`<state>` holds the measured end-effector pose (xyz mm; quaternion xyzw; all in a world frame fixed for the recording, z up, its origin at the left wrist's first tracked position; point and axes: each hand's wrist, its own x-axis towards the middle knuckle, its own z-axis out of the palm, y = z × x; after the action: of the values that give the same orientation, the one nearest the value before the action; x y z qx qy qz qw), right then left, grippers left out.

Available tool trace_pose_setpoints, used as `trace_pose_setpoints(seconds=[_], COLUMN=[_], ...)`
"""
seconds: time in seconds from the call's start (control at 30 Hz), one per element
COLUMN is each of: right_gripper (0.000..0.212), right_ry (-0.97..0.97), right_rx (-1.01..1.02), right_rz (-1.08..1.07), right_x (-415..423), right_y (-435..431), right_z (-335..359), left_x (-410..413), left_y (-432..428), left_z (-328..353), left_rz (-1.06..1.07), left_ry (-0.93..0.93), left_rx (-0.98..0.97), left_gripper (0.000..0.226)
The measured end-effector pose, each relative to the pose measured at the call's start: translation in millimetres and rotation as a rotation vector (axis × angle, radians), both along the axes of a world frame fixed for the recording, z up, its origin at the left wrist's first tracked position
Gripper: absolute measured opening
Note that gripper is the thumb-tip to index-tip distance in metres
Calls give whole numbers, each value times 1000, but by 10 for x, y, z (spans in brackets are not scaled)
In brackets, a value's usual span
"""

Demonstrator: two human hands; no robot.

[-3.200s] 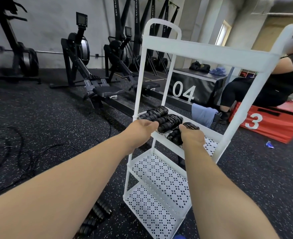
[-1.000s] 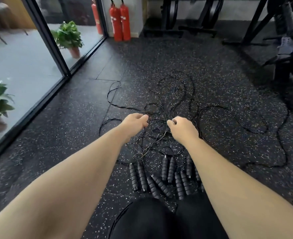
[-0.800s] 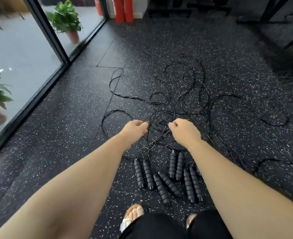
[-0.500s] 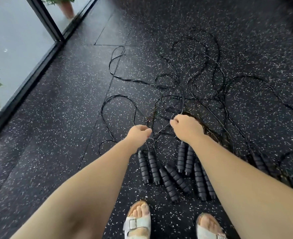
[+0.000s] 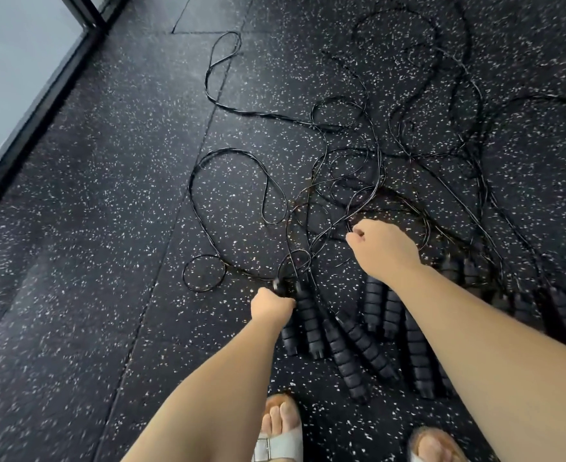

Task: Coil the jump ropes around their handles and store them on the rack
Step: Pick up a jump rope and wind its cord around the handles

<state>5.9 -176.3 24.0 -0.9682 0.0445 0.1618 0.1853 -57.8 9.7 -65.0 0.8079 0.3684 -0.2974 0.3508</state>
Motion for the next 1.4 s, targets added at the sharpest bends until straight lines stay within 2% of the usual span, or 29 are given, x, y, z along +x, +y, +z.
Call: trace_pose_setpoints(seconds=[0.27,0.37,0.5,0.63,0.73,0.87,1.0,1.17,1.27,1.4], right_gripper=[29,29,25,26,27,27,27,28,26,25], right_ry=[21,33,21,14,-1,10,2,5,-24,-69], right_rx=[3,18,38,40,38,48,42,17,19,70], right_rz=[-21,-29,-19,-31,-30,-9,-8,-15,8,29], right_x=[-12,-21,-36,-40,-47,-51,-38,11,63,-52], right_y=[-70,-56,-8,-2,8,38,2,-82,-81,39], right_z=[-61,-52,-37,-14,-11,-22,-4,267,610,1173], left_x=[-18,-88,-97,-63,-26,28,22,46,75,83], left_y=[-52,-143,-298,-448,-508,-476,-303,112,316,381], left_z=[-87,-89,-115,-108,-144,-215,-198,298,854,1747], left_rz=[91,29,54,104,44,64,63,-51,-215,-500], left_ry=[-79,-3,48,92,134,120,40,-61,-127,-271], left_rx=[1,-17,-22,19,77,95,17,31,154,365], left_gripper=[38,49,53,74,90,86,77,70,69,53])
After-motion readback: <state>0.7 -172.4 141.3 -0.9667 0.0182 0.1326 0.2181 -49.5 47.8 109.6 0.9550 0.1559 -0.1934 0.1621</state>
